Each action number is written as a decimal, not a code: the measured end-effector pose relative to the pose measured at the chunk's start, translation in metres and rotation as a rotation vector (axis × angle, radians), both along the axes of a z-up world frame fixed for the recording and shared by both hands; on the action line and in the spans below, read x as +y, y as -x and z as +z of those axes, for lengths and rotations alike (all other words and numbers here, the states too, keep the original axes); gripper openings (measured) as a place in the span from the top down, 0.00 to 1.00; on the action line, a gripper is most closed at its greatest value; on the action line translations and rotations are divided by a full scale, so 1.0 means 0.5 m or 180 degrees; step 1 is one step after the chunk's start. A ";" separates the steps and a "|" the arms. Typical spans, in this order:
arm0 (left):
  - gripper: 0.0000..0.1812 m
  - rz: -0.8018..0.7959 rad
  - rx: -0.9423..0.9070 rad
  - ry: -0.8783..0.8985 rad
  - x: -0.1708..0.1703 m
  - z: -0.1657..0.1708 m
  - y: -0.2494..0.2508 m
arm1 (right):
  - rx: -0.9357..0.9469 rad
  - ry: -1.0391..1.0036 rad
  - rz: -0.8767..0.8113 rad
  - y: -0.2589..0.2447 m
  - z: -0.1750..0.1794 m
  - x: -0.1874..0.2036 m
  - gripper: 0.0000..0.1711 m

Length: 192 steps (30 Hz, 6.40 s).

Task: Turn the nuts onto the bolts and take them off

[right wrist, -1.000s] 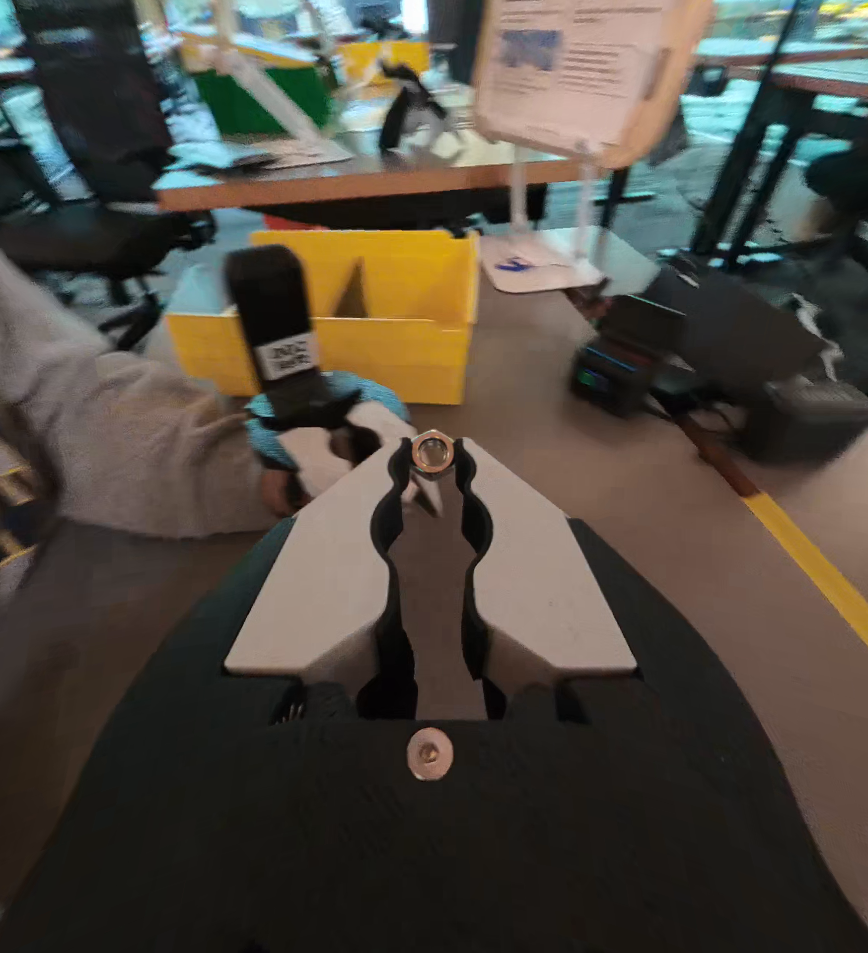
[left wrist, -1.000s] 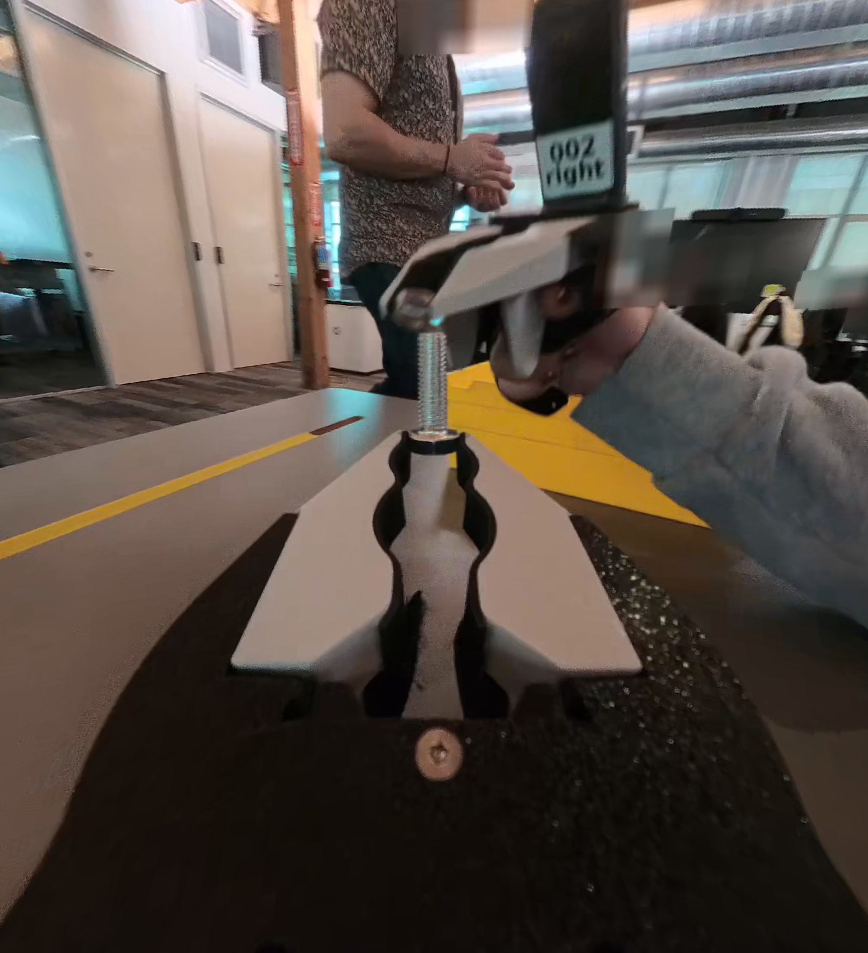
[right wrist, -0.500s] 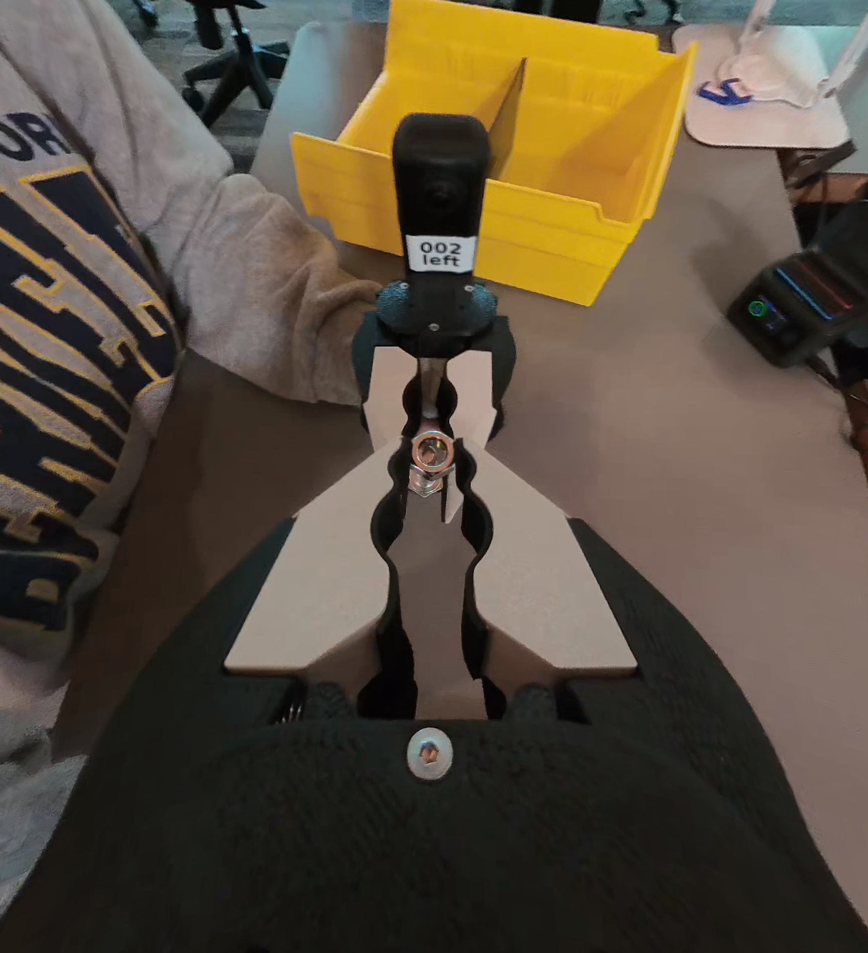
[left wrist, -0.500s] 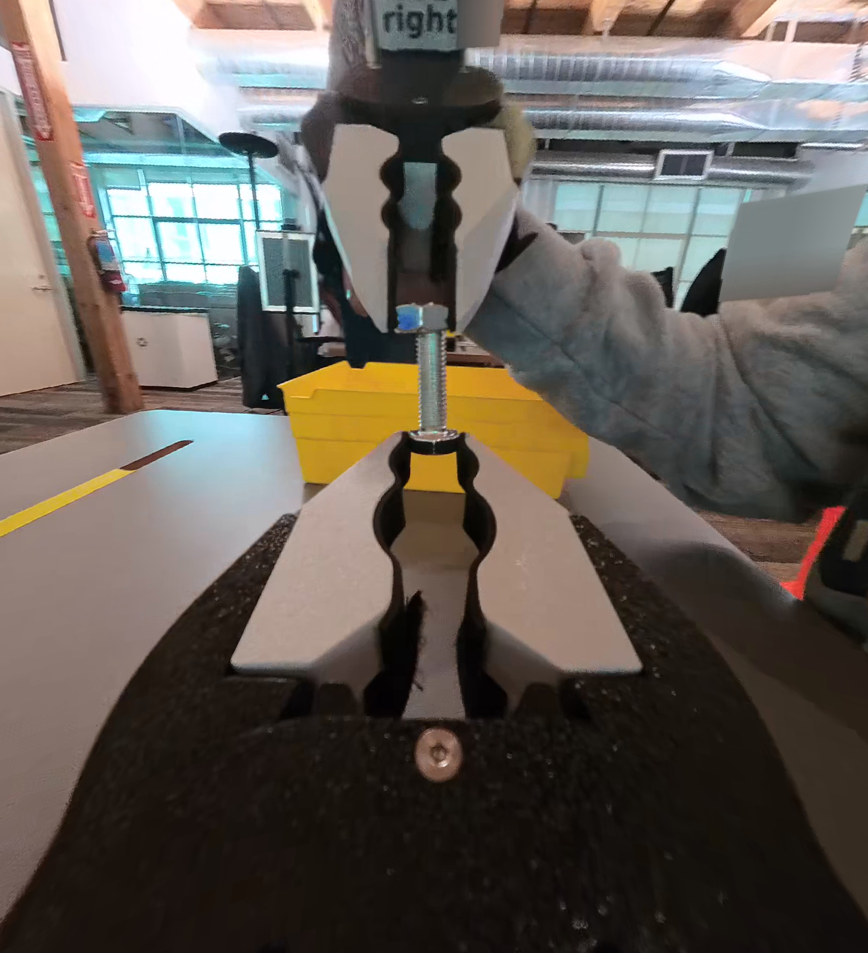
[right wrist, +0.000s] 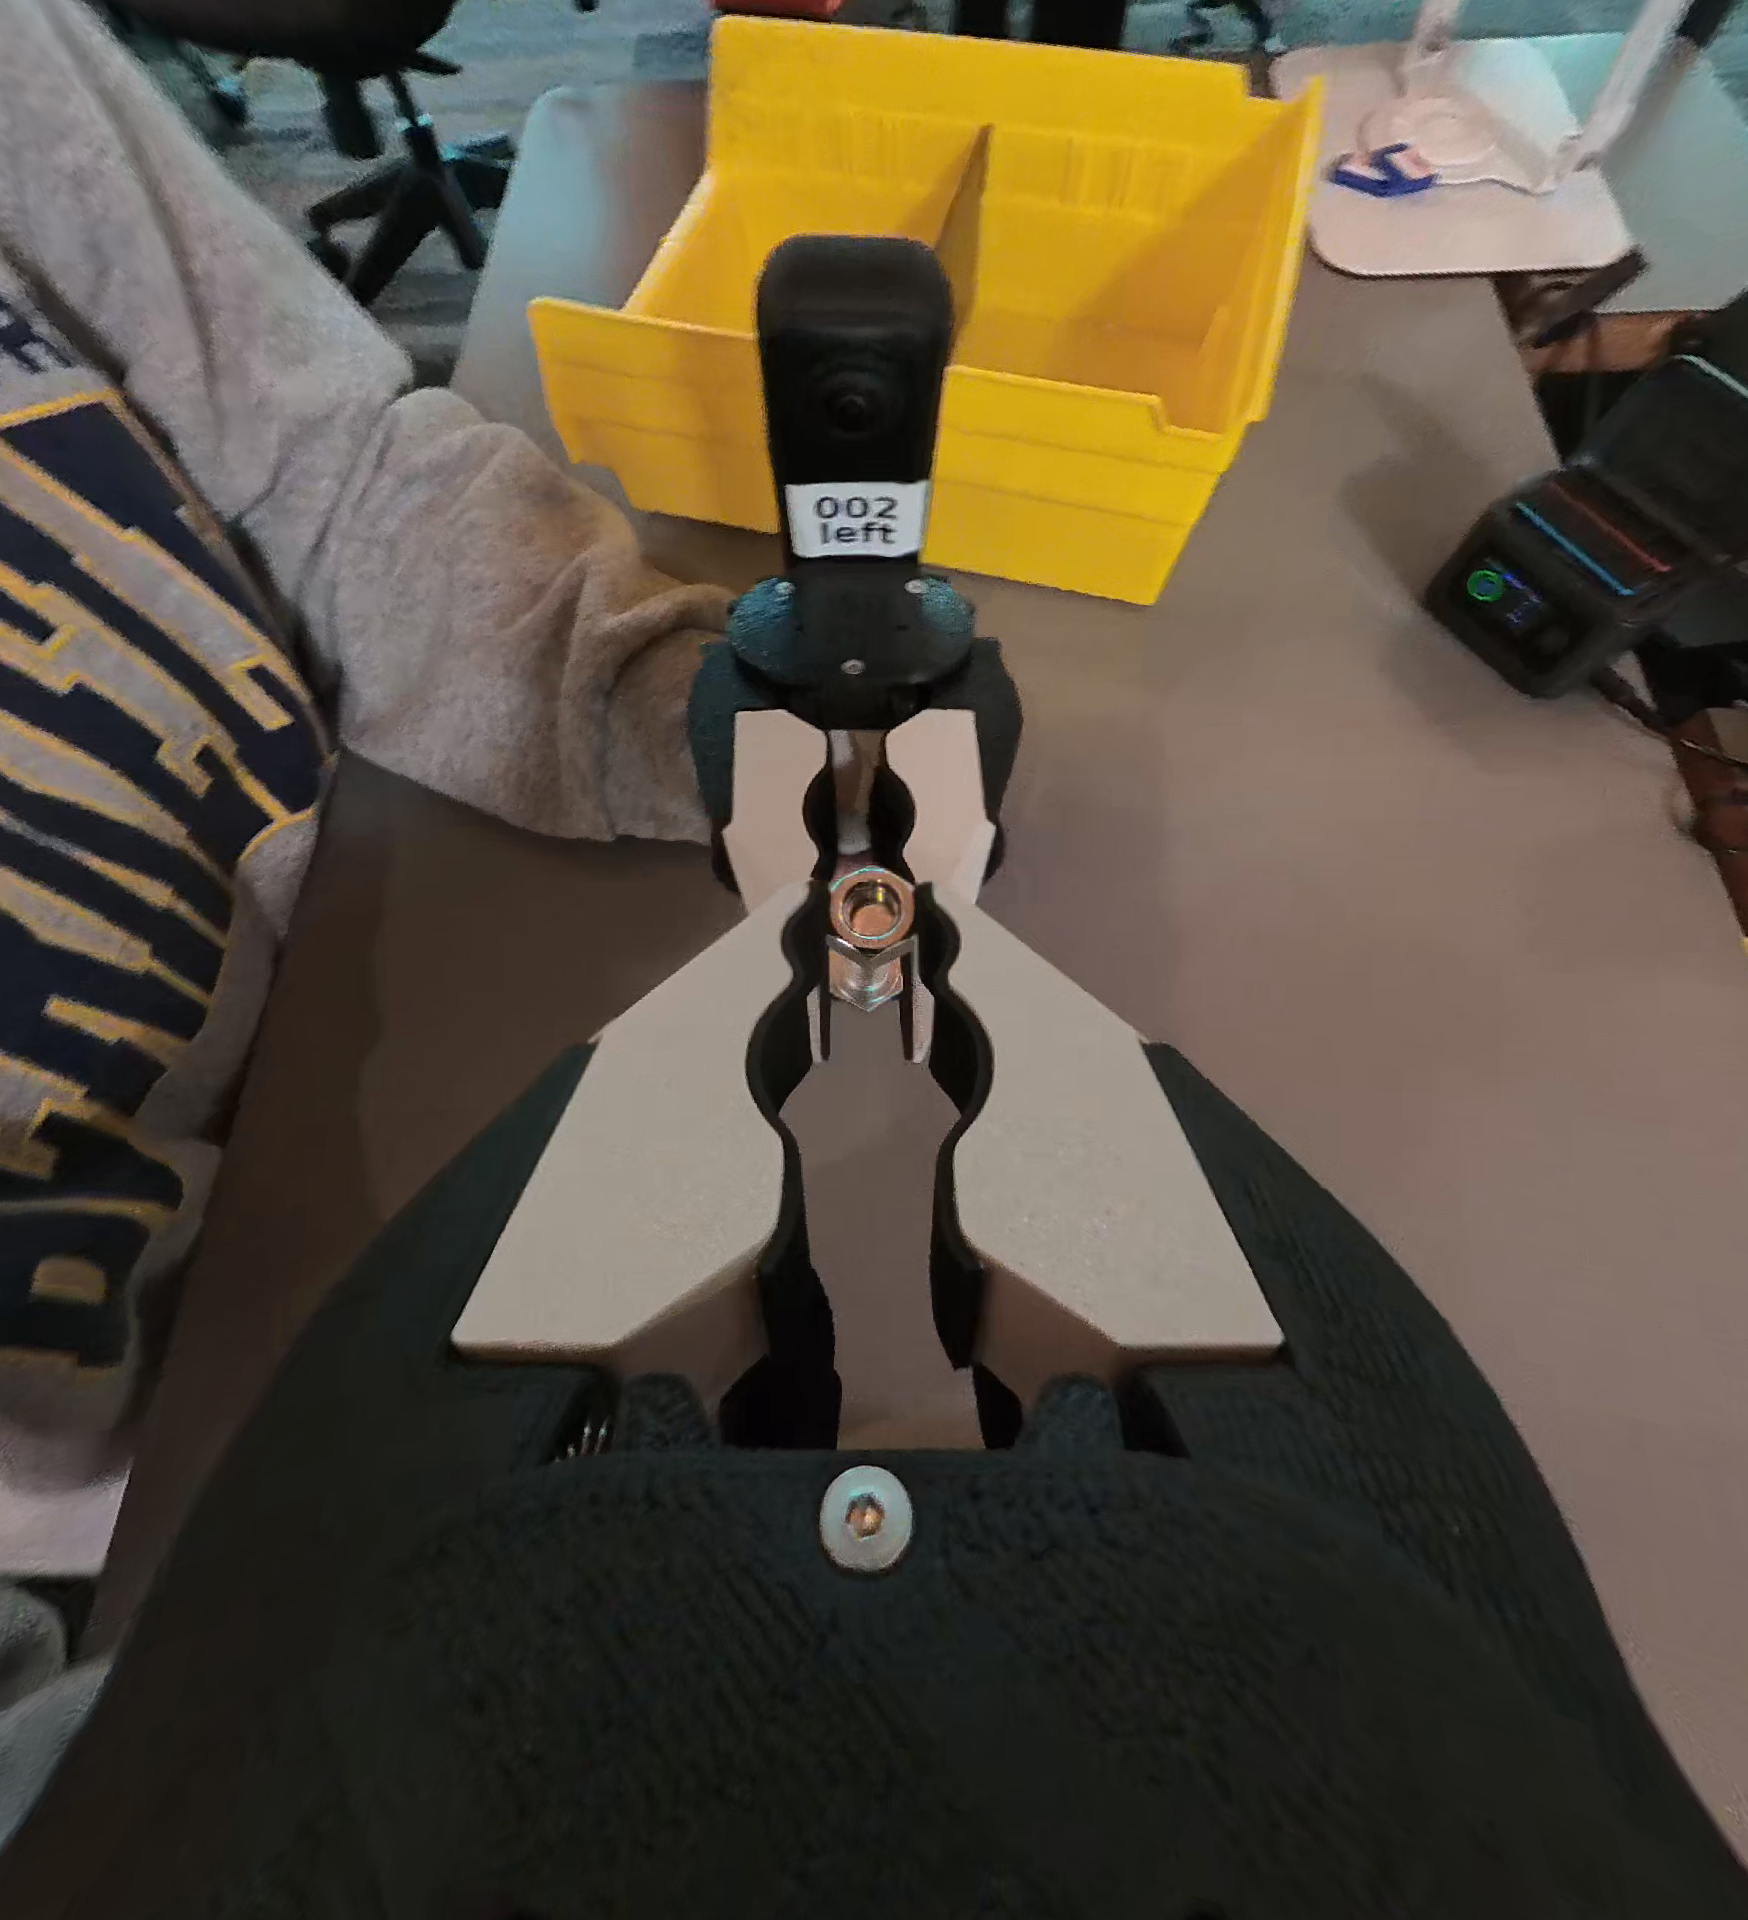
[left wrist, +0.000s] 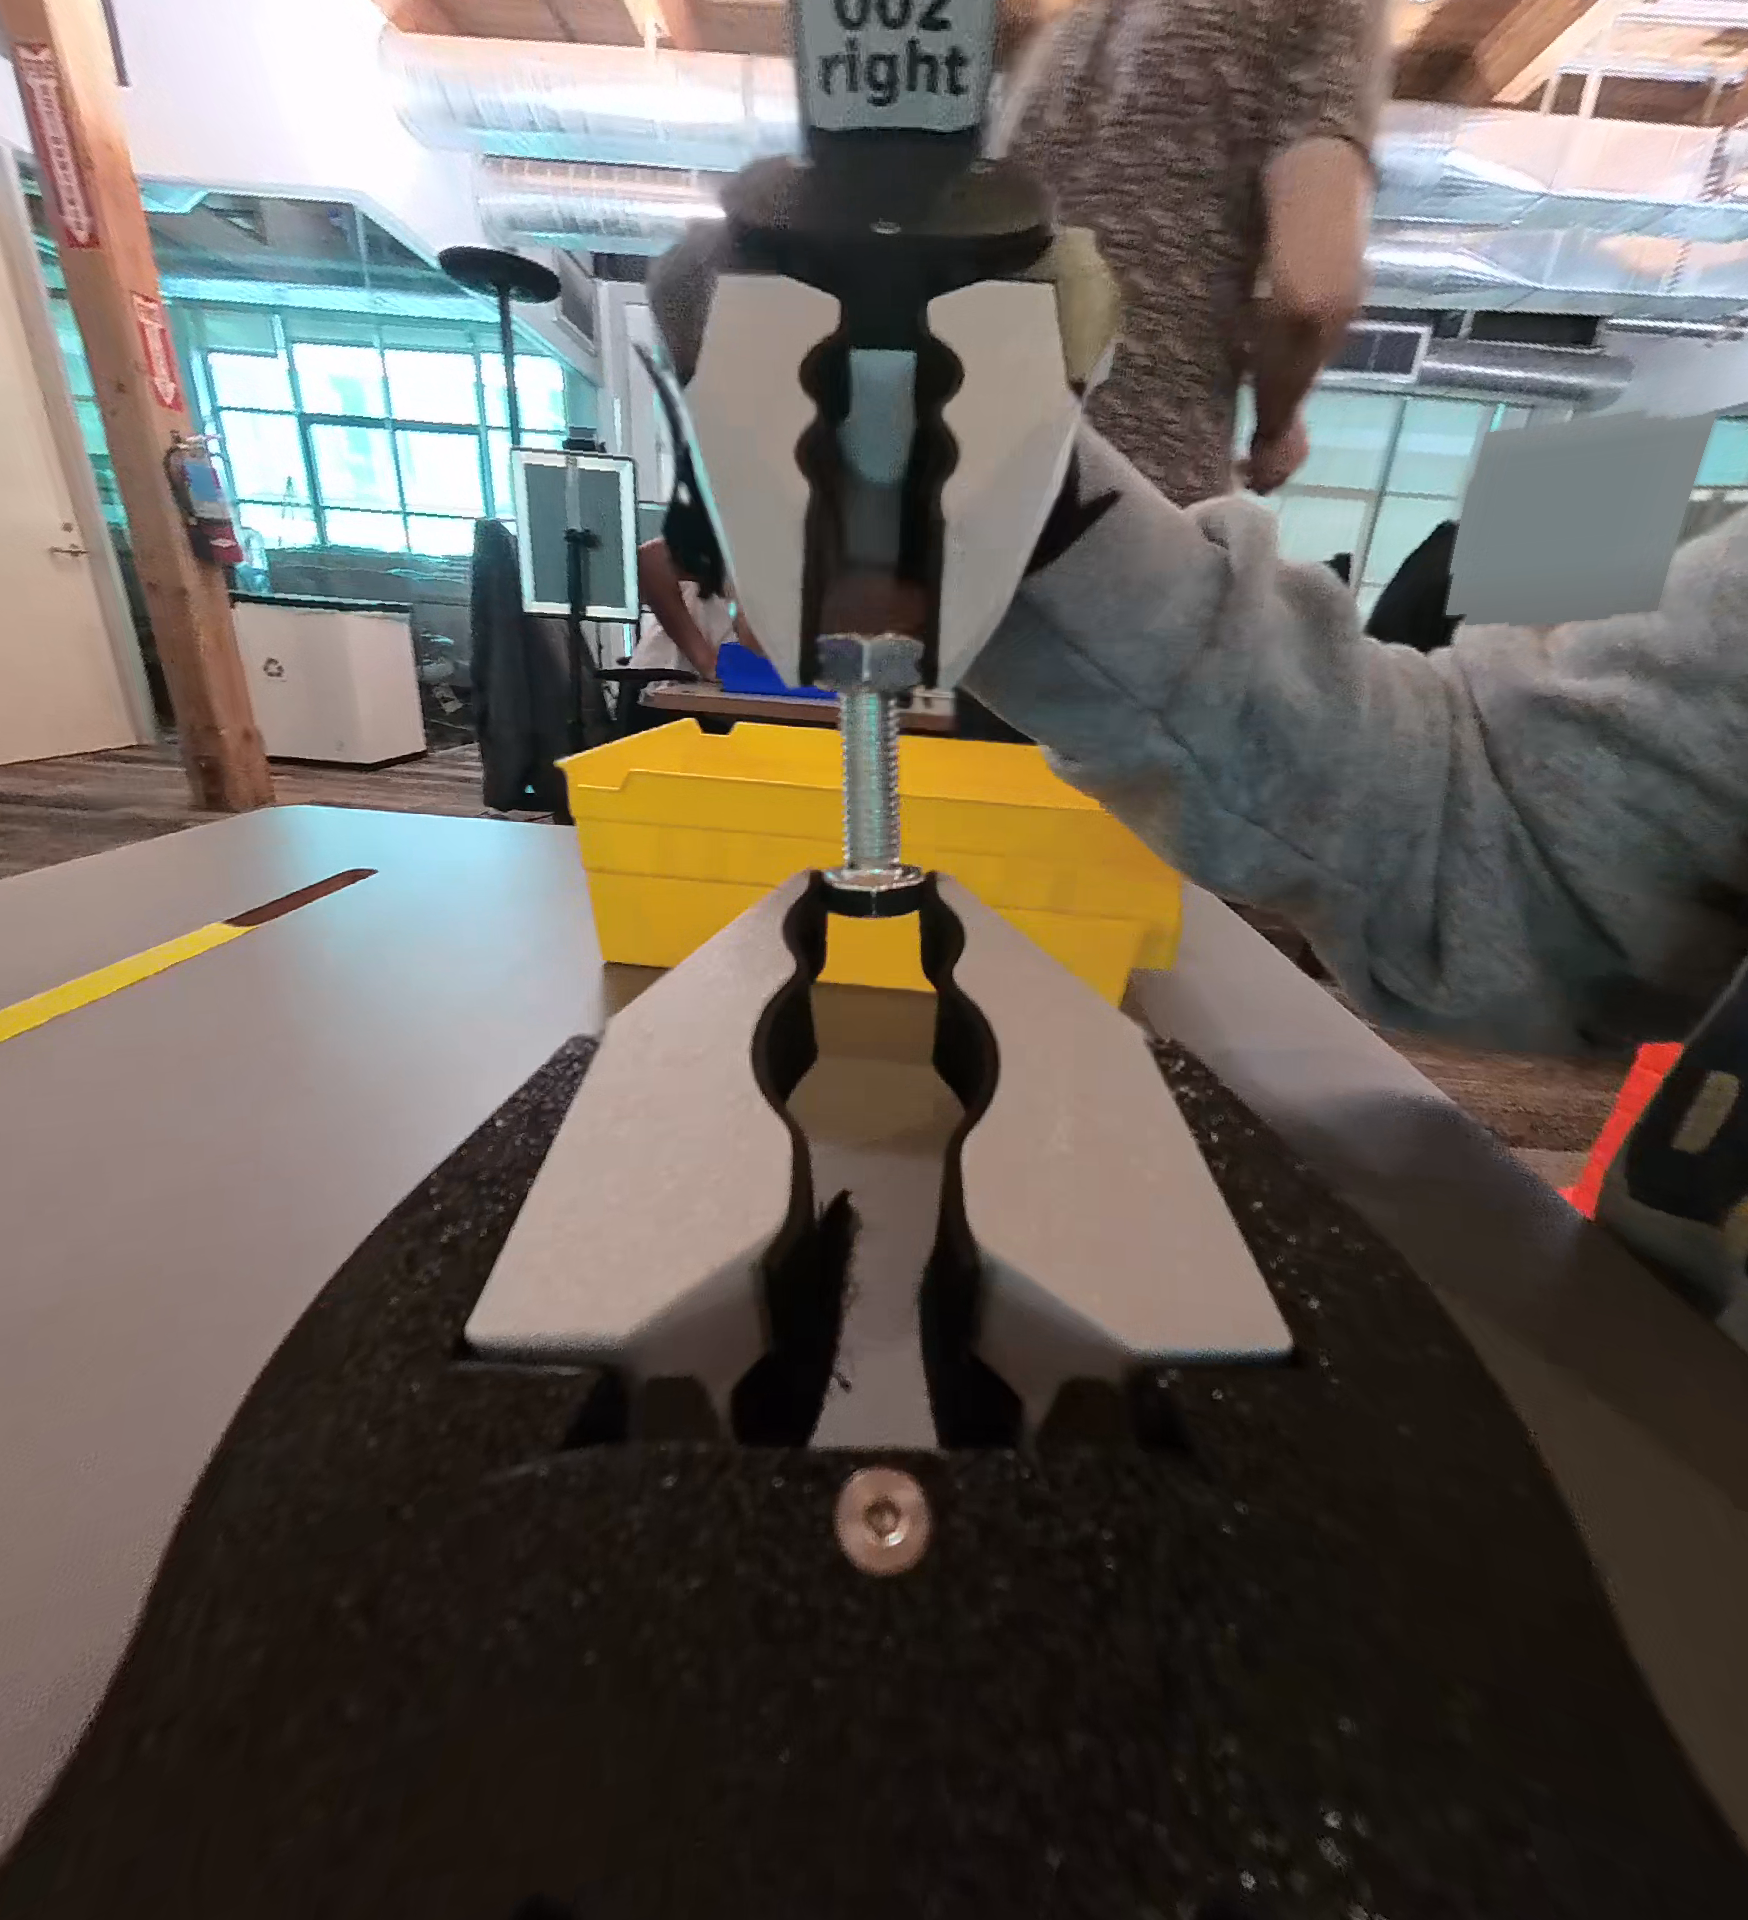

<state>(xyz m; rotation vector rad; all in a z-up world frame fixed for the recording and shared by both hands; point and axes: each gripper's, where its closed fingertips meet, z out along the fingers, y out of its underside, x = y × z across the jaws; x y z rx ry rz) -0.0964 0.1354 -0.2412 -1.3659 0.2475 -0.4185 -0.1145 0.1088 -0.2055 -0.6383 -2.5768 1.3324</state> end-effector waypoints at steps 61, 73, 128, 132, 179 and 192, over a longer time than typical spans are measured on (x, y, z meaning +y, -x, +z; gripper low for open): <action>0.92 -0.0878 -0.0373 -0.0275 -0.038 0.034 -0.055 | 0.0808 0.1372 -0.0654 -0.021 0.034 -0.047 0.89; 0.92 -0.0714 -0.0232 -0.0072 -0.024 0.012 -0.048 | 0.0638 0.1373 -0.0893 -0.015 0.013 -0.031 0.90; 0.92 0.0027 -0.0080 0.0098 0.011 -0.004 0.002 | 0.1336 0.1543 -0.1856 0.020 0.002 -0.021 0.56; 0.92 0.0093 -0.0144 0.0090 0.014 -0.003 0.007 | 0.1317 0.1488 -0.1772 0.023 -0.007 -0.035 0.56; 0.91 0.0033 -0.0177 0.0110 0.010 -0.004 0.013 | 0.1477 0.1765 -0.1720 0.022 -0.005 -0.019 0.59; 0.92 0.0152 -0.0246 0.0081 0.007 0.000 0.029 | 0.1628 0.1847 -0.1604 0.000 0.018 -0.015 0.62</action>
